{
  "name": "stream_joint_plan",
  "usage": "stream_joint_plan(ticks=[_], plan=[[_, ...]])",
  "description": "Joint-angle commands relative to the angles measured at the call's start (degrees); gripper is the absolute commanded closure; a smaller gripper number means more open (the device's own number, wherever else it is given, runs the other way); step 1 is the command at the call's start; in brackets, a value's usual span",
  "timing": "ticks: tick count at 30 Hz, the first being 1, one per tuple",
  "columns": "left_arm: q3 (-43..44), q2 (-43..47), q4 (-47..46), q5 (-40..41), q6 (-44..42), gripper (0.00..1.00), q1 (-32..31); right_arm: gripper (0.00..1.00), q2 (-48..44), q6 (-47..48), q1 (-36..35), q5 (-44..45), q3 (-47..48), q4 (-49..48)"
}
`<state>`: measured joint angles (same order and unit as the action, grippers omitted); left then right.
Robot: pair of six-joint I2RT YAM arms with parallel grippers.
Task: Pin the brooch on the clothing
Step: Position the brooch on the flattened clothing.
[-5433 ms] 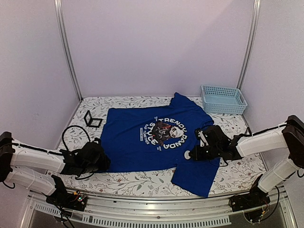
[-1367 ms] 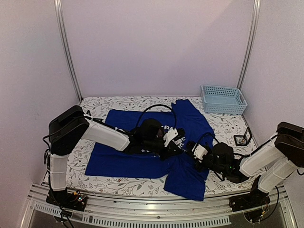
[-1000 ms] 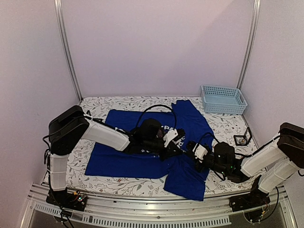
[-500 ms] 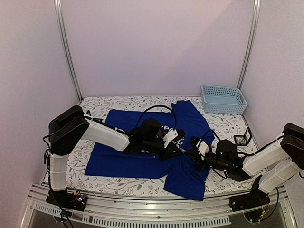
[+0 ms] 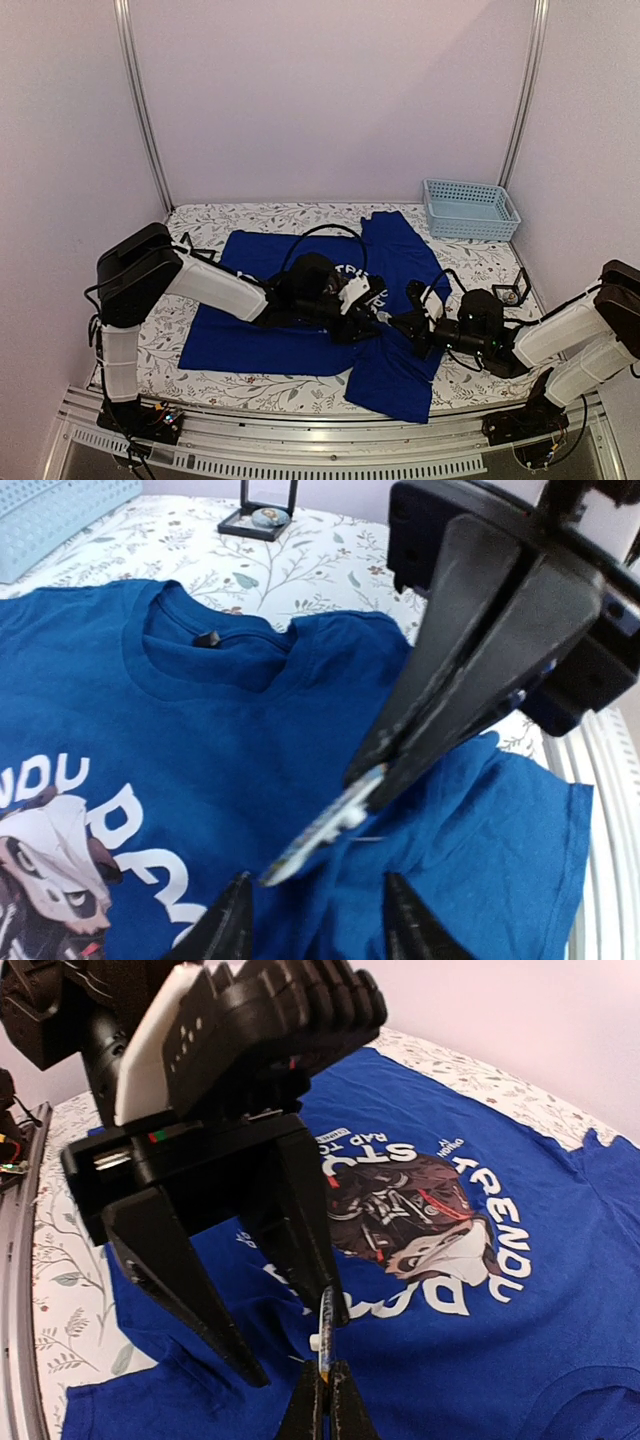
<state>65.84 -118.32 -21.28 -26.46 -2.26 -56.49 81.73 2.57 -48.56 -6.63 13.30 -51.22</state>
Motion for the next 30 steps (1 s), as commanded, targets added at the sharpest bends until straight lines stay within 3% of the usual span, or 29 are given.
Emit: stream_joint_plan(ticks=[1,3,7,13,21,25,28,30], plan=[[-5.3,5.8,-4.9,3.3,-3.0,0.48,2.0,1.00,-1.3,-2.1,2.5,-13.5,-0.5,-2.8],[-7.6,7.2,-6.2,1.1,-4.6,0.43,2.7,1.00,-1.2,-1.9,5.4,-18.8,-0.2,-2.7],[-9.0,8.1,-8.3,-0.6,-5.7,0.42,3.2,1.00,-0.2,-0.7,7.8,-25.4,2.2,-0.2],[-7.7,6.2,-10.1,-5.9,-5.1,0.51,3.6,1.00,1.7,1.1,8.8,-28.8,4.4,1.0],[-8.3,5.4,-13.1,-7.0,-3.8,0.76,3.6,1.00,2.3,3.2,9.5,-29.8,6.6,4.1],[-9.1,5.8,-14.1,-9.4,-3.4,0.99,3.6,1.00,2.4,3.7,9.8,-29.8,7.1,5.0],[-9.6,6.1,-14.8,-12.0,-1.9,1.00,3.6,1.00,2.4,3.7,10.2,-29.9,7.4,5.3],[-10.5,6.4,-16.4,-12.1,-0.4,1.00,3.7,0.88,2.2,3.3,10.5,-30.1,7.2,5.3]])
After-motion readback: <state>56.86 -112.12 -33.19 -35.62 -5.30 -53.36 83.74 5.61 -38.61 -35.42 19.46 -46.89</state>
